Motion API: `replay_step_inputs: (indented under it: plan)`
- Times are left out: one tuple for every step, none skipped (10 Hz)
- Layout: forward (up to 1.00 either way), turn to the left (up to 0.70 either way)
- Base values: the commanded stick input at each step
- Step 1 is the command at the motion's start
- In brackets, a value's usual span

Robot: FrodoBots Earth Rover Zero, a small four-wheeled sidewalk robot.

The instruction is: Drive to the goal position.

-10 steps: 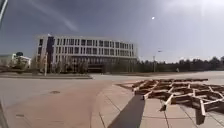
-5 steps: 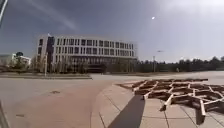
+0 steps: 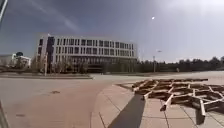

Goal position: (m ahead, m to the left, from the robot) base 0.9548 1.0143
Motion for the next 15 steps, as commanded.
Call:
replay_step_inputs:
  plan:
    - [0.05, 0.00]
    - [0.04, 0.00]
    - [0.05, 0.00]
    - [0.05, 0.00]
    - [0.05, 0.00]
    - [0.05, 0.00]
    - [0.05, 0.00]
    - [0.05, 0.00]
    - [0.05, 0.00]
    - [0.04, 0.00]
    - [0.04, 0.00]
    - [0.05, 0.00]
    - [0.05, 0.00]
    - [0.05, 0.00]
    - [0.05, 0.00]
